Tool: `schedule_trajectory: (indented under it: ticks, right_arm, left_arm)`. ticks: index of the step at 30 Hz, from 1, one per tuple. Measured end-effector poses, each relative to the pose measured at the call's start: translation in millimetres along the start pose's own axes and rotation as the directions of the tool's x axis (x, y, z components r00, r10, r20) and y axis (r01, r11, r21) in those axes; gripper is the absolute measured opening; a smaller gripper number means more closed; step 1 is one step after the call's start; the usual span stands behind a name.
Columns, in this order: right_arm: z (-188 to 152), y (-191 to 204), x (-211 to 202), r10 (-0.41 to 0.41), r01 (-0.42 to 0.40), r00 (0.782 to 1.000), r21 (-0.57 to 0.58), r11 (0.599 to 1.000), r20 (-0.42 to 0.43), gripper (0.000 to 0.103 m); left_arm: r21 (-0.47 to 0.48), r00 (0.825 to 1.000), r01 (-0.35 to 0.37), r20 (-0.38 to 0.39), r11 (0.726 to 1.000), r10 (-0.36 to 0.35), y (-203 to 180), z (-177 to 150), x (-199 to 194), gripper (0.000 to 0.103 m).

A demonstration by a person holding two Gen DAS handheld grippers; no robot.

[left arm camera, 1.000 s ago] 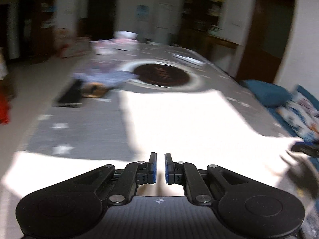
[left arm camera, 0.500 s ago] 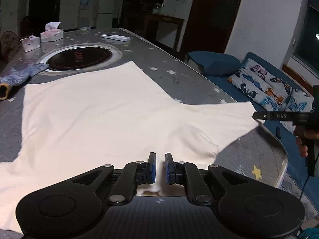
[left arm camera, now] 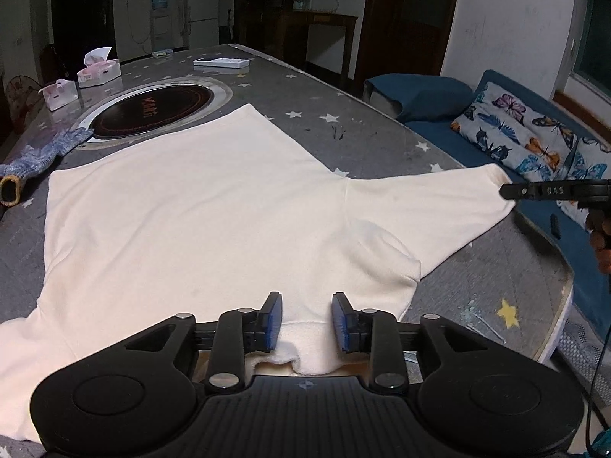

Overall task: Fold clothes
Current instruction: 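Smooth the sweatshirt hem with the left gripper while the right gripper holds the body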

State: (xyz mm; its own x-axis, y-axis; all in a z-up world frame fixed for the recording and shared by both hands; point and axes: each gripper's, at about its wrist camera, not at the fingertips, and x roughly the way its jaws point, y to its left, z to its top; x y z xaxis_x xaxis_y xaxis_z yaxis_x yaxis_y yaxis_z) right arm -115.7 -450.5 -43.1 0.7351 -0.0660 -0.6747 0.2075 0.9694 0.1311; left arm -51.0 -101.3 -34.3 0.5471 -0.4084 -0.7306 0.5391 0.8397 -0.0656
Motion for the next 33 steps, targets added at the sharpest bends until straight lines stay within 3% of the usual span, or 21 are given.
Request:
schedule_trajectory:
  ticks: [7, 15, 20, 23, 28, 31, 33]
  right_arm:
    - [10, 8, -8, -0.094, 0.100, 0.993, -0.092, 0.991, 0.065, 0.003]
    - [14, 8, -3, -0.114, 0.121, 0.992, -0.115, 0.986, 0.061, 0.004]
    - [21, 8, -3, -0.155, 0.163, 0.985, -0.112, 0.980, 0.078, 0.006]
    - [25, 7, -5, -0.179, 0.190, 0.979, -0.114, 0.975, 0.096, 0.013]
    - [25, 20, -10, -0.064, 0.074, 0.995, -0.139, 0.988, 0.079, 0.014]
    - [20, 39, -8, 0.037, -0.028, 0.998, -0.183, 0.983, 0.048, 0.026]
    - [17, 53, -5, 0.098, -0.091, 0.995, -0.210, 0.974, 0.024, 0.028]
  left_arm:
    - [0.040, 0.999, -0.031, -0.007, 0.999, 0.032, -9, -1, 2, 0.038]
    - [0.052, 0.999, -0.041, -0.014, 0.998, 0.042, -13, 0, 3, 0.041]
    - [0.056, 0.999, -0.043, -0.016, 0.998, 0.044, -14, 0, 4, 0.042]
    - [0.060, 0.999, -0.045, -0.017, 0.997, 0.046, -15, 0, 4, 0.043]
    - [0.066, 0.999, -0.048, -0.020, 0.997, 0.050, -17, 1, 5, 0.043]
    - [0.069, 0.998, -0.051, -0.022, 0.996, 0.053, -17, 2, 5, 0.044]
    - [0.071, 0.998, -0.052, -0.024, 0.996, 0.054, -18, 2, 6, 0.044]
